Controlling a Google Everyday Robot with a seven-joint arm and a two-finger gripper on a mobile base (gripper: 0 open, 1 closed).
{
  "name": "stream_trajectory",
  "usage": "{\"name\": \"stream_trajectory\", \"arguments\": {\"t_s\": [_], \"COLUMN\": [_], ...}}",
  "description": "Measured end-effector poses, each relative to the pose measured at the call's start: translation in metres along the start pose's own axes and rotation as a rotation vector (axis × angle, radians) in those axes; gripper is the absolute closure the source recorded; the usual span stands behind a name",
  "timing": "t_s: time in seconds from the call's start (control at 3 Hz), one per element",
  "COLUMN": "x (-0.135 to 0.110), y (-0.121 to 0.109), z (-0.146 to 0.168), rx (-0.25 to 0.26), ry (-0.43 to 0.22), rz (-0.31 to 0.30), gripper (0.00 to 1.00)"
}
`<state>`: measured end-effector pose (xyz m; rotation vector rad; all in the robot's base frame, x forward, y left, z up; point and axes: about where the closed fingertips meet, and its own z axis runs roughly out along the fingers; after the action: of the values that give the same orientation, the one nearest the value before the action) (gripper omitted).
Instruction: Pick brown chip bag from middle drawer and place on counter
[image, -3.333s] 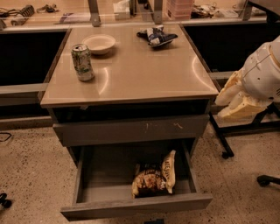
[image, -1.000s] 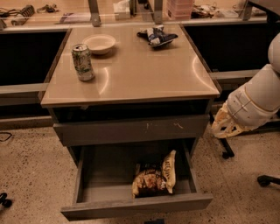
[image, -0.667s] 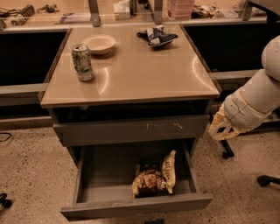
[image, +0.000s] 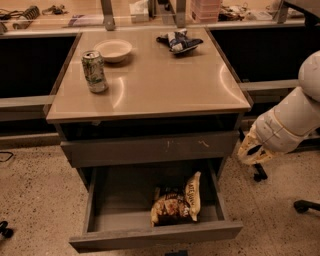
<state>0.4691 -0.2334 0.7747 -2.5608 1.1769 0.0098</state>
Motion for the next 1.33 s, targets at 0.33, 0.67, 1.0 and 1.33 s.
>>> {"name": "stream_trajectory", "arguments": {"t_s": [0.33, 0.67, 1.0, 1.33], "x": [0.003, 0.004, 0.004, 0.007], "y": [0.014, 0.017, 0.017, 0.018], "z": [0.047, 0.052, 0.052, 0.063], "rx": [0.057, 0.058, 0.058, 0.079], "ry": [-0.082, -0.090, -0.090, -0.078], "rz": [-0.119, -0.197, -0.197, -0.292], "gripper": [1.00, 1.00, 1.00, 1.00]}}
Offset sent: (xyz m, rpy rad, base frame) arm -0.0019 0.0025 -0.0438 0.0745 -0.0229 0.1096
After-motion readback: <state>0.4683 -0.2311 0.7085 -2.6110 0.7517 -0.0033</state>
